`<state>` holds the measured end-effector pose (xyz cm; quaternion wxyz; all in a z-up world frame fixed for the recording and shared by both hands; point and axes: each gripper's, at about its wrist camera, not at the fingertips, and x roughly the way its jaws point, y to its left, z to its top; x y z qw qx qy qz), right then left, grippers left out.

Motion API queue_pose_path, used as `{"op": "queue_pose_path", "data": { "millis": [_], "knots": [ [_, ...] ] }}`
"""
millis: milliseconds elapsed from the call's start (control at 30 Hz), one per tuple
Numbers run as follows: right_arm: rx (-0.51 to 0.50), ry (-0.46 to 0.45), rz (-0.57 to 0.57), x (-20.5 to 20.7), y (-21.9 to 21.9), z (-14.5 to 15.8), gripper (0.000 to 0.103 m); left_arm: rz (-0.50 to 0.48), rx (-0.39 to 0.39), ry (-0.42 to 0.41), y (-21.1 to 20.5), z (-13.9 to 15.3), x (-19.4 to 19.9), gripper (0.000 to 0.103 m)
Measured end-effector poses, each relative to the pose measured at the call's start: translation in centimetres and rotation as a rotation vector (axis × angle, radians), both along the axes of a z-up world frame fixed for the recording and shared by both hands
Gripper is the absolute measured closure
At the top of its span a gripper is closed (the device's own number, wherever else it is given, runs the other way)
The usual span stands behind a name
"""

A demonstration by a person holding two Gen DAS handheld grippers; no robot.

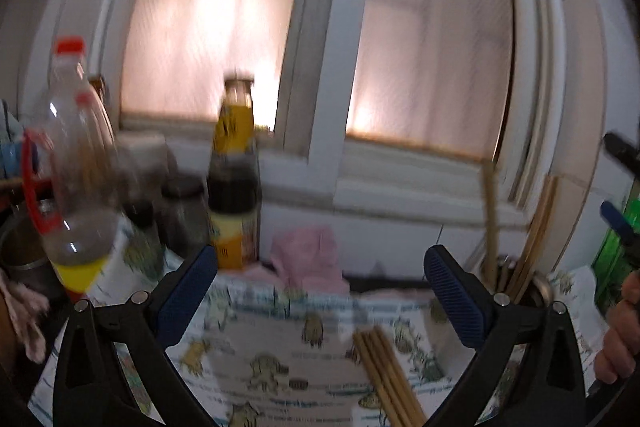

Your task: Organize utensils

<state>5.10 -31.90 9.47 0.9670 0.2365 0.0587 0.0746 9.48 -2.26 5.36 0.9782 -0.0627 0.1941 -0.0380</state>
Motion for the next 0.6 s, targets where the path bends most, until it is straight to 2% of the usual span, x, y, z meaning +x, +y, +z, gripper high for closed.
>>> {"op": "queue_pose_path", "data": {
  "millis": [167, 267, 333, 433, 500, 567, 600],
  "knots": [
    [-0.002, 0.026, -0.009, 0.6, -0.1, -0.6, 0.000, -0.030, 0.095, 0.182, -2.1, -2.9, 3.0, 0.000],
    [-0.005, 0.033, -0.018, 0.8, 0.0, -0.7, 0.000, -0.054, 0.205, 0.278, -4.4, -5.3, 4.3, 0.000],
    [-0.001, 0.040, -0.019, 0.9, -0.2, -0.8, 0.000, -0.108, 0.266, 0.342, -6.1, -6.7, 4.9, 0.000],
    [-0.003, 0.053, -0.021, 1.1, -0.3, -1.0, 0.000, -0.146, 0.280, 0.390, -7.3, -7.7, 5.0, 0.001],
    [0.002, 0.055, -0.020, 1.1, -0.4, -1.0, 0.000, -0.140, 0.302, 0.421, -7.8, -8.4, 5.1, 0.012],
    [0.004, 0.058, -0.015, 1.1, -0.4, -0.9, 0.000, -0.145, 0.301, 0.472, -7.9, -9.2, 5.6, 0.030],
    [0.005, 0.058, -0.015, 1.1, -0.4, -0.9, 0.000, -0.156, 0.283, 0.501, -7.8, -9.6, 5.9, 0.032]
  ]
}}
